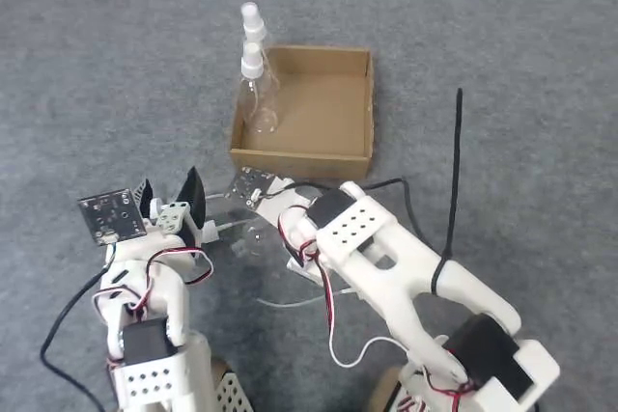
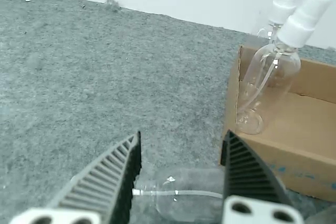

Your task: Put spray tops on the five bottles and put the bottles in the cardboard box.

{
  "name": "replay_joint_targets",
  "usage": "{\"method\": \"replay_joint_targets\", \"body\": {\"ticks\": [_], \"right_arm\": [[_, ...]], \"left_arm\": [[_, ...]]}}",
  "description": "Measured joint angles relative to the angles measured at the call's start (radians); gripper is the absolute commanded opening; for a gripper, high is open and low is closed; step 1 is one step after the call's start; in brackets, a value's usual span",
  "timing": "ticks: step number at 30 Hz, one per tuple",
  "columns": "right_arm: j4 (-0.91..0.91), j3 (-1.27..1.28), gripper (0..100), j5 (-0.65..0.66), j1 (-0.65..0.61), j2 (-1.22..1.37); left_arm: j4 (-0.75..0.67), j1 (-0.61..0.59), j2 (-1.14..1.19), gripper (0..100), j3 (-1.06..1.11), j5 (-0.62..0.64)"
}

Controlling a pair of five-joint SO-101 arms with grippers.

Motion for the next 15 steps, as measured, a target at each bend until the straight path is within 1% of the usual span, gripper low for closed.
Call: {"method": "replay_joint_targets", "body": {"ticks": [4,9,15], "right_arm": [[0.055,-0.026,24.2,0.074,0.000,0.000],[0.074,-0.026,24.3,0.166,0.000,0.000],[0.114,-0.026,24.2,0.361,0.000,0.000]], "left_arm": [[0.000,0.000,0.000,23,0.000,0.000],[0.000,0.000,0.000,23,0.000,0.000],[0.000,0.000,0.000,23,0.000,0.000]]}}
